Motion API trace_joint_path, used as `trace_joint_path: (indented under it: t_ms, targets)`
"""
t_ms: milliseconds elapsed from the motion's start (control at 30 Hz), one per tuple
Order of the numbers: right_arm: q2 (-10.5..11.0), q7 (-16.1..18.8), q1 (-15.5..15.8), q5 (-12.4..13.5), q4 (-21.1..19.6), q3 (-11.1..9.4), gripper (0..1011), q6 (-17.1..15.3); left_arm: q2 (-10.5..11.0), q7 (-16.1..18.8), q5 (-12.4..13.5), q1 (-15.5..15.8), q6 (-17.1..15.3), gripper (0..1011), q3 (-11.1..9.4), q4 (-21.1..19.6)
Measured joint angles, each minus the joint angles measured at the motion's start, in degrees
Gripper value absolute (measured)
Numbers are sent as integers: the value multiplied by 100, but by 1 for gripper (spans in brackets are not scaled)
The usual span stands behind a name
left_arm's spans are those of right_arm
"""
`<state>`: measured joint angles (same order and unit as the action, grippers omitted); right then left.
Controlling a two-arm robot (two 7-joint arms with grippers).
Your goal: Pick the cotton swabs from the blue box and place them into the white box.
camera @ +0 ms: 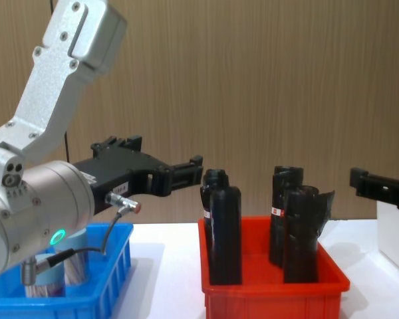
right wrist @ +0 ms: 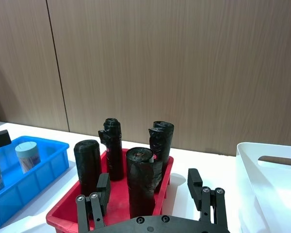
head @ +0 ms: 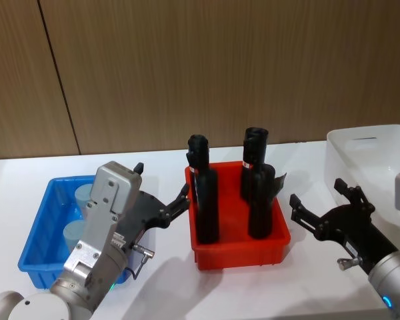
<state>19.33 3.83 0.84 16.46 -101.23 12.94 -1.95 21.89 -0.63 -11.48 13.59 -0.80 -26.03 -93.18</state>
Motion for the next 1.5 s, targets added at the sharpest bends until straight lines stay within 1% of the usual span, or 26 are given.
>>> trace_joint_path:
  t_ms: [1200,1433,1500]
  targets:
    - [0,0,0,0,0,0,1002,0,-9,0,5,4,-18,1004,0,0]
    - [0,0,0,0,0,0,1002,0,-77,94,18,47,-235,1004,3,-4]
    - [0,0,0,0,0,0,1002,0,-109,130,11,72,-366,1004,7,-5]
